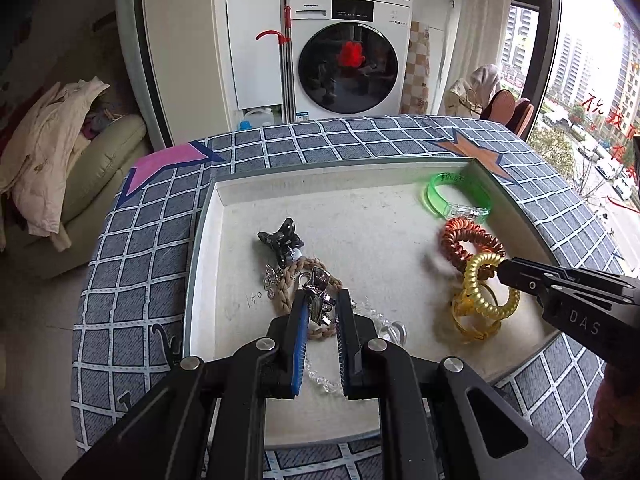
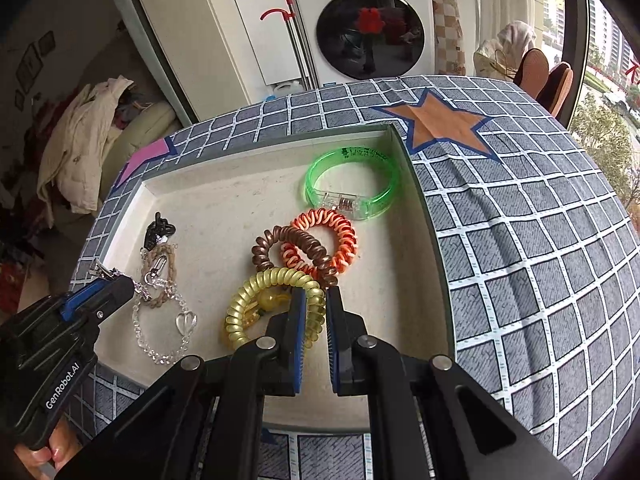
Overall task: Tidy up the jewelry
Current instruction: 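Carry the star clip and yellow coil tie into the tray and release both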
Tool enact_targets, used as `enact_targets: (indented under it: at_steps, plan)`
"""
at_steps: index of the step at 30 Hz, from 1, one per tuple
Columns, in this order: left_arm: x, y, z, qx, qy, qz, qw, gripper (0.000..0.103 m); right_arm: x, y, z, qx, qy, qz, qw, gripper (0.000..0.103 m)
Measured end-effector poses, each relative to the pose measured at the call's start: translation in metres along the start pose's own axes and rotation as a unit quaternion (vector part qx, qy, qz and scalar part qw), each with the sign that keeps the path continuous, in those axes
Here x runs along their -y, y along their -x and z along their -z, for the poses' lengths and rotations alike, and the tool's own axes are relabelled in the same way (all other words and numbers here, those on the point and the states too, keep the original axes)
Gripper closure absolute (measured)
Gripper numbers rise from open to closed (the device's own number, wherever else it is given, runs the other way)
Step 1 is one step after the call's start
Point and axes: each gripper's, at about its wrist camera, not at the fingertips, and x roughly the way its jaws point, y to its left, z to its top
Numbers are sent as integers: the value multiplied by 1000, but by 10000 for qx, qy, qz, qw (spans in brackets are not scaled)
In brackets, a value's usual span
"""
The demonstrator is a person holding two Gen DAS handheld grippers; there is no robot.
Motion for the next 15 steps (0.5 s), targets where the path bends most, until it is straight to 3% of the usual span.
enact_targets:
  at_steps: [7, 15]
  plan:
    - [3, -7, -1, 119, -70, -168, 9998, 70, 2, -5, -9, 153, 96, 279, 9994, 92]
    - [-5, -10, 4, 41, 35, -196, 9998, 70, -2, -4, -4, 113, 194, 259, 9994, 92]
